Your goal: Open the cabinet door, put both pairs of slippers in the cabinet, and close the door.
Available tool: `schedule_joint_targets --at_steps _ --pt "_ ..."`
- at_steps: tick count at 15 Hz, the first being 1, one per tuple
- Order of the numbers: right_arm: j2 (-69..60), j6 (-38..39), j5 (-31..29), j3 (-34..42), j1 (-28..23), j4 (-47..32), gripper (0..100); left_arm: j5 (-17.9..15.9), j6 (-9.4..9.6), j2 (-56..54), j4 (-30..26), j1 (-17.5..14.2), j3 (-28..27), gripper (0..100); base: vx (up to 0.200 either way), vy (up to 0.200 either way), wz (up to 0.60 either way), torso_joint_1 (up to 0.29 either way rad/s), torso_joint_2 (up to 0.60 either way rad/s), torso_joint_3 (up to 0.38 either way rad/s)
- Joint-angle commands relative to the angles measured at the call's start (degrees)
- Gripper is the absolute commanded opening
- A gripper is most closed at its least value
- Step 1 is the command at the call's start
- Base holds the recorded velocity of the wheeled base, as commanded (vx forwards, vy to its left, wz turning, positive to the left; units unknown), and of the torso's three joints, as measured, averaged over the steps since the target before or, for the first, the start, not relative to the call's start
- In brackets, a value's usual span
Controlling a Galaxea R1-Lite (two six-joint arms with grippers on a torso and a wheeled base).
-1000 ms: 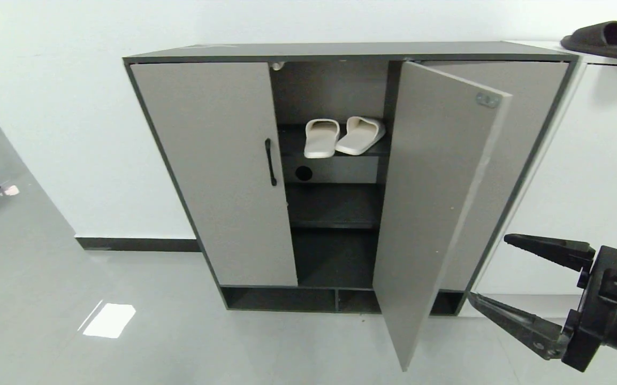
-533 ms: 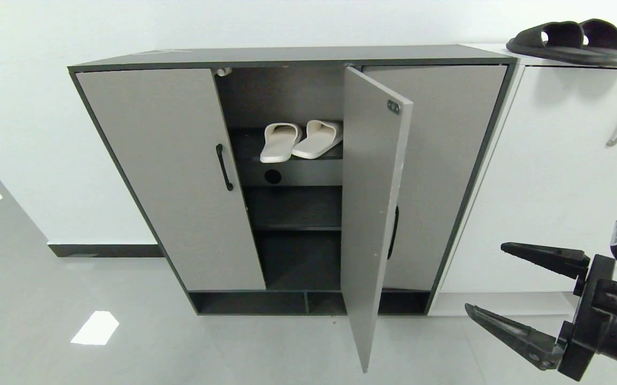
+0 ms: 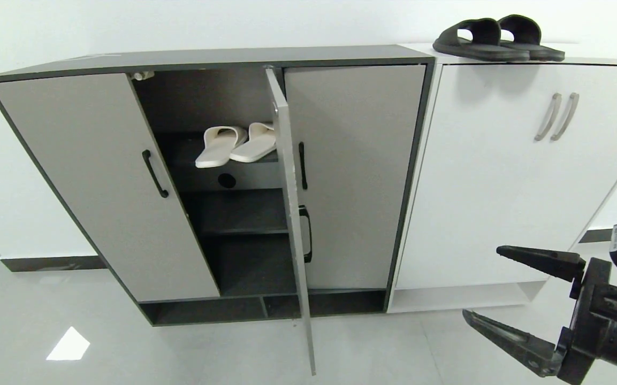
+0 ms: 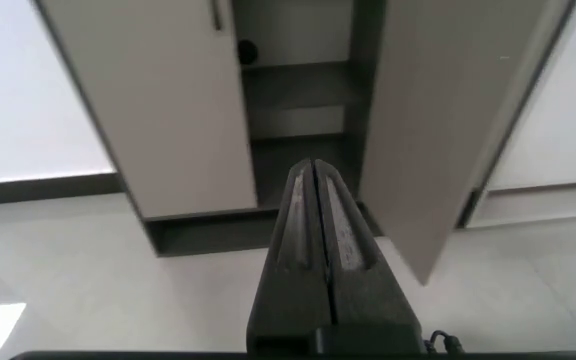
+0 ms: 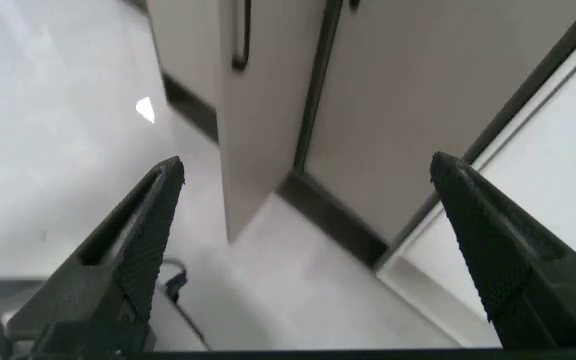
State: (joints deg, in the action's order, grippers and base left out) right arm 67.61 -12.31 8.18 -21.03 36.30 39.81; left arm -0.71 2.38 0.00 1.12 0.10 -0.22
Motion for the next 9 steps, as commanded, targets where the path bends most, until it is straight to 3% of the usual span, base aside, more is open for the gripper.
schedule_joint_targets --at_steps 1,9 --pt "0.2 0.0 0.0 0.0 0.0 0.1 100 0.0 0.00 0.1 0.0 0.0 0.0 0 0.000 -0.200 0.00 -0.002 0.00 -0.002" --pt "0.1 -0.1 0.0 0.0 -0.1 0.1 100 0.0 0.00 0.1 0.0 0.0 0.0 0 0.000 -0.200 0.00 0.004 0.00 0.002"
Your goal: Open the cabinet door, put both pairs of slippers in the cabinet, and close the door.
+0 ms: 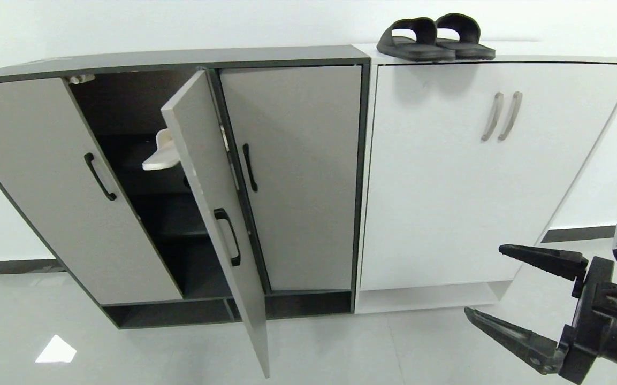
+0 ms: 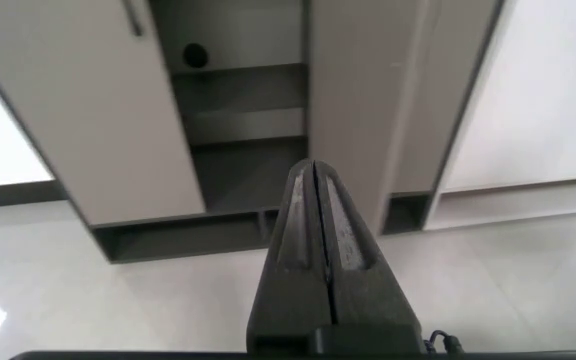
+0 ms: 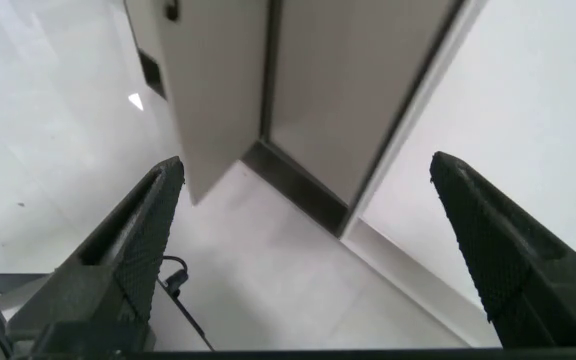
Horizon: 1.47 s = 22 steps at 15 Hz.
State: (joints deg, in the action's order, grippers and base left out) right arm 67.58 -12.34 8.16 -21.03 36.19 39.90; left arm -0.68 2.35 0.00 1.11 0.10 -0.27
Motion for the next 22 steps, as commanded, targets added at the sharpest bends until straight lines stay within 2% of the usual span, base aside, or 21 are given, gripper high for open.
schedule_joint_targets --at_steps 1,14,22 --pt "0.1 -0.1 0.0 0.0 0.0 0.0 100 0.0 0.02 0.1 0.0 0.0 0.0 0 0.000 -0.200 0.00 0.007 0.01 0.002" --pt "0.2 0.0 0.0 0.2 -0.1 0.0 100 -0.1 -0.07 0.1 0.0 0.0 0.0 0 0.000 -0.200 0.00 0.001 0.00 -0.001" --pt "0.2 -0.1 0.0 0.5 -0.1 0.0 100 -0.2 -0.16 0.1 0.0 0.0 0.0 0 0.200 0.000 0.00 0.002 0.00 0.002"
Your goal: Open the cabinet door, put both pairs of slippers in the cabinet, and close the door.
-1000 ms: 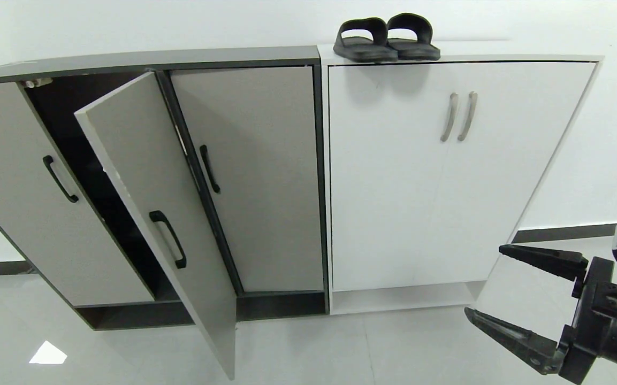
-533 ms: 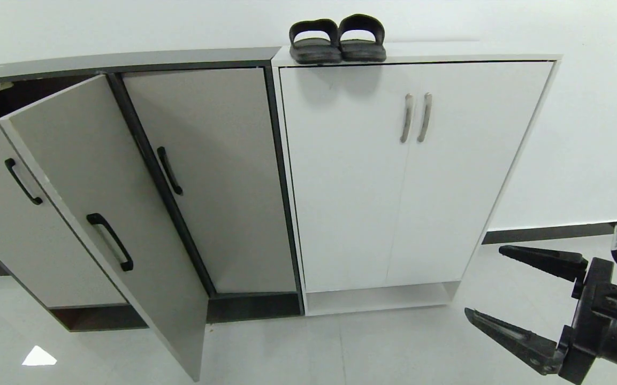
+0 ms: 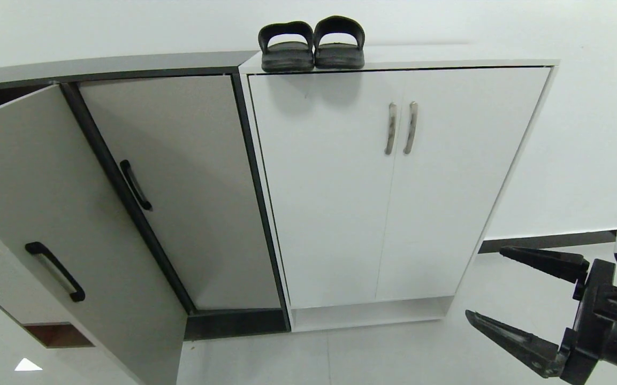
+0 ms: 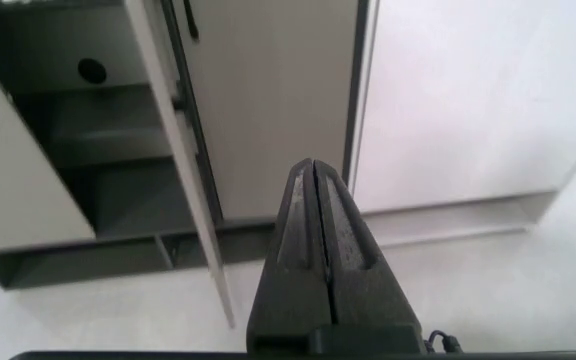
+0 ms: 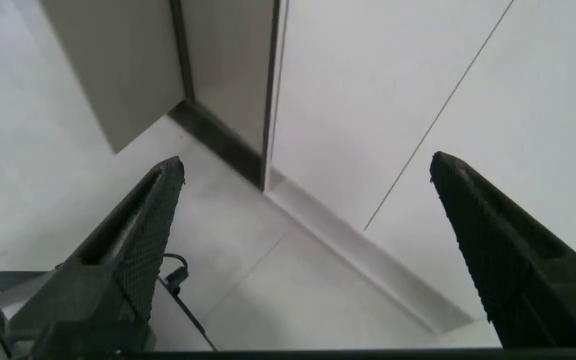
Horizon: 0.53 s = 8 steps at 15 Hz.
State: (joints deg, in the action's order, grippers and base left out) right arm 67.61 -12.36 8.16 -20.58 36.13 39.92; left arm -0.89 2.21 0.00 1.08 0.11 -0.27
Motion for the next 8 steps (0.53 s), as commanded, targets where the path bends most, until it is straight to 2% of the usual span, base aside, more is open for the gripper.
schedule_joint_targets --at_steps 1,3,8 --pt "0.2 0.0 0.0 0.0 0.0 0.0 100 0.0 -0.01 0.1 0.1 0.0 0.0 0 0.200 0.000 0.00 -0.002 0.00 -0.002" --pt "0.1 0.1 0.1 0.1 0.1 0.0 100 0.0 0.08 0.1 0.1 0.0 0.0 0 0.200 0.000 0.00 0.005 0.00 0.005" --pt "0.1 0.1 0.0 0.0 0.1 0.0 100 0.0 -0.36 0.1 0.1 0.0 0.0 0 0.000 0.000 0.00 0.038 -0.12 -0.090"
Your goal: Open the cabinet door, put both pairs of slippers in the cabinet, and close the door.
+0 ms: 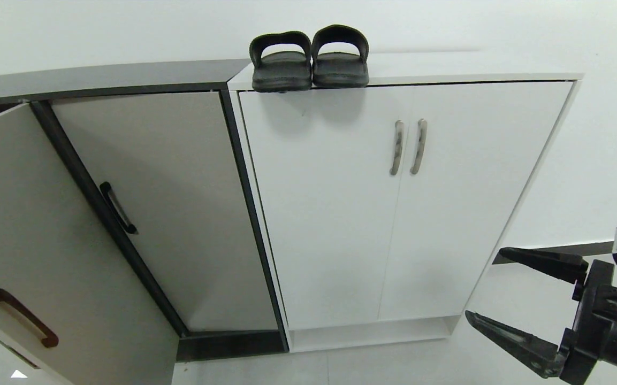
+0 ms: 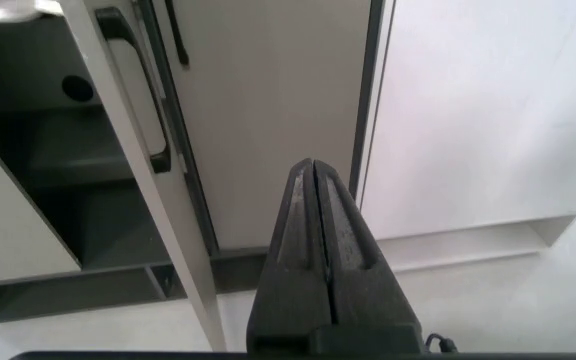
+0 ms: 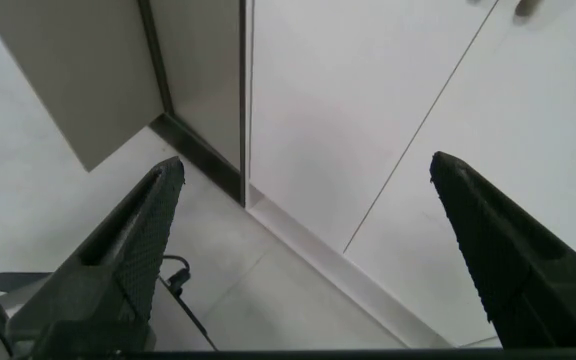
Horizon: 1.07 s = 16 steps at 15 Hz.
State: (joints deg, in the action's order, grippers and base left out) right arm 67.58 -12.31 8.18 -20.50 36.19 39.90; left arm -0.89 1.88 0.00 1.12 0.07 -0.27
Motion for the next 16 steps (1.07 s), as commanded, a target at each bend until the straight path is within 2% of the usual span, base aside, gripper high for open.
schedule_joint_targets --at_steps 1,7,16 --pt "0.1 -0.1 -0.1 -0.1 0.0 0.0 100 0.0 -0.03 0.1 0.0 0.0 0.0 0 0.000 0.000 0.00 0.000 0.00 0.000" --pt "0.2 -0.1 -0.2 -0.1 0.0 0.0 100 0.0 -0.03 0.1 0.0 0.0 0.0 0 0.000 0.000 0.00 0.118 -0.33 -0.223" --pt "0.1 -0.1 -0.2 -0.2 0.0 0.0 100 0.0 -0.03 0.1 0.0 0.0 0.0 0 0.000 0.000 0.00 0.191 -0.47 -0.281"
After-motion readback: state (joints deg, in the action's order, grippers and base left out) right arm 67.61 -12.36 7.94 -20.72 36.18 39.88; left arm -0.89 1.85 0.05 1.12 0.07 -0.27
